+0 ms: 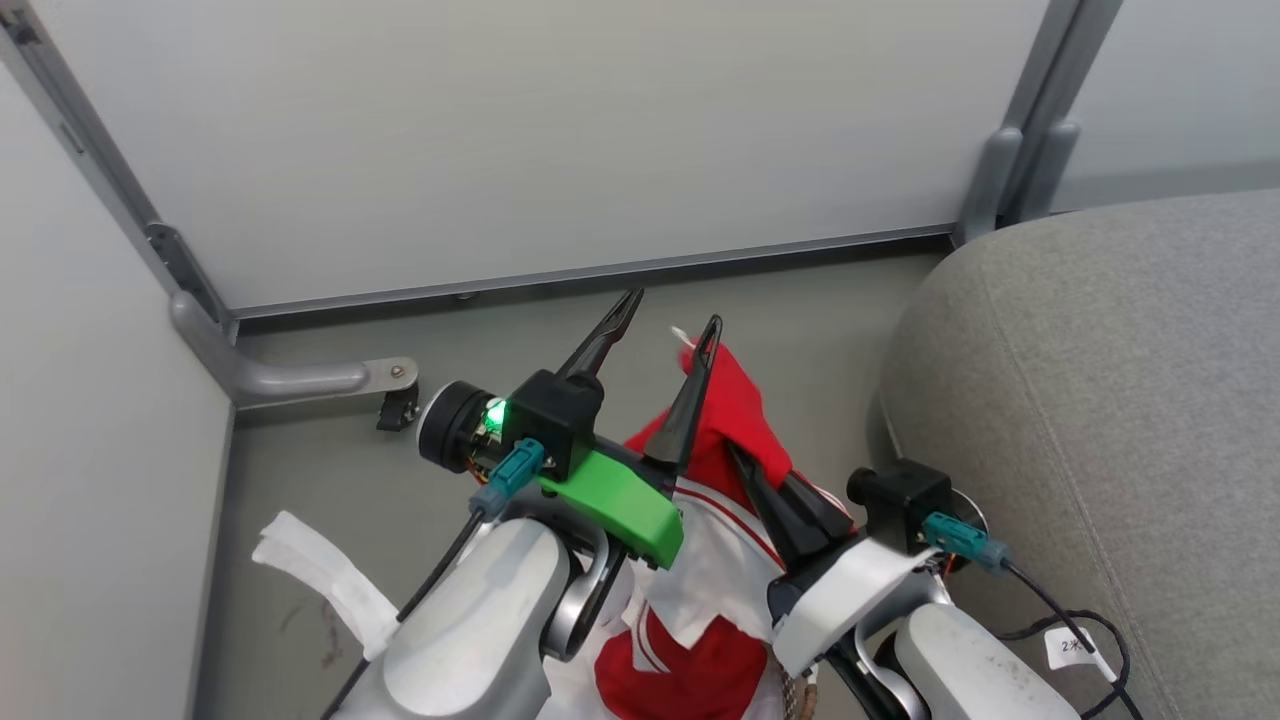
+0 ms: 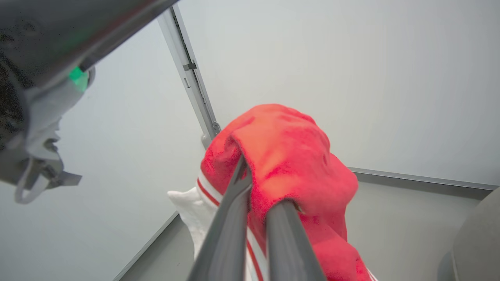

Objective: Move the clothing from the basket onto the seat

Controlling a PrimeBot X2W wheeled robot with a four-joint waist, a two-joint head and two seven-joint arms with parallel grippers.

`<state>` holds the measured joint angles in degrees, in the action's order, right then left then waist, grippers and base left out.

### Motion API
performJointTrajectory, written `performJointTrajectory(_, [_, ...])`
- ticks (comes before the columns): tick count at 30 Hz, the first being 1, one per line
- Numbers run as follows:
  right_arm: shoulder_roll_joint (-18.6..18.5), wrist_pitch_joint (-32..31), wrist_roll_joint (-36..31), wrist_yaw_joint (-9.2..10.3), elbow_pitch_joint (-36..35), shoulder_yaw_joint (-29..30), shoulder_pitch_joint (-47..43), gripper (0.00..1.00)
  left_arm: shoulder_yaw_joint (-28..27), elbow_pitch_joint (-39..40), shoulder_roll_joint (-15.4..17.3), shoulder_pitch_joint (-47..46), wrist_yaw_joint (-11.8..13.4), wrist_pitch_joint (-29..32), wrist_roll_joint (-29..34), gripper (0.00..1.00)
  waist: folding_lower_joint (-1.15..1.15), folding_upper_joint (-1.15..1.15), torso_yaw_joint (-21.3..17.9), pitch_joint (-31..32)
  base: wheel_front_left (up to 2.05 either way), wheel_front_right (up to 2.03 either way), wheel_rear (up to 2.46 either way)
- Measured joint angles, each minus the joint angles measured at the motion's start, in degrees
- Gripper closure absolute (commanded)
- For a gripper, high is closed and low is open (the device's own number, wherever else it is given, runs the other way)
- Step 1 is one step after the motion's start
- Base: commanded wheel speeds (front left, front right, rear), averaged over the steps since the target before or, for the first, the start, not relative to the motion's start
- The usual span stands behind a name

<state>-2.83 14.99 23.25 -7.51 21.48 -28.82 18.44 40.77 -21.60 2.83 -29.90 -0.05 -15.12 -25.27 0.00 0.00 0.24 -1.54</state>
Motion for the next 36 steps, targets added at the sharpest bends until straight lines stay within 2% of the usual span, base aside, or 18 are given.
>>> performJointTrajectory(10, [-0.3,0.0,-0.5,0.0,-5.2,3.9,-3.9,1.0,-5.3,-1.7,0.0,4.1,-3.0,0.0,4.8,0.0,0.0,0.0,-9.2,-1.0,0.0,0.0,0.0])
performJointTrajectory(22, [-2.5,0.0,-0.6,0.0,-9.2,7.2,-6.3,1.0,-8.0,-2.1,-0.1,6.5,-4.3,0.0,7.0,0.0,0.0,0.0,-22.2,-2.3,0.0,0.0,0.0])
performJointTrajectory(29, [-6.7,0.0,-1.7,0.0,-10.9,10.6,-5.1,1.0,-7.2,-1.8,-0.1,7.4,-5.0,0.0,7.9,0.0,0.0,0.0,-26.7,-4.1,0.0,0.0,0.0])
performJointTrajectory(36, [-13.5,0.0,-4.9,0.0,-10.7,14.9,8.0,1.0,-6.0,-2.2,-0.1,5.1,-6.1,0.0,10.3,0.0,0.0,0.0,-27.4,-8.6,0.0,0.0,0.0])
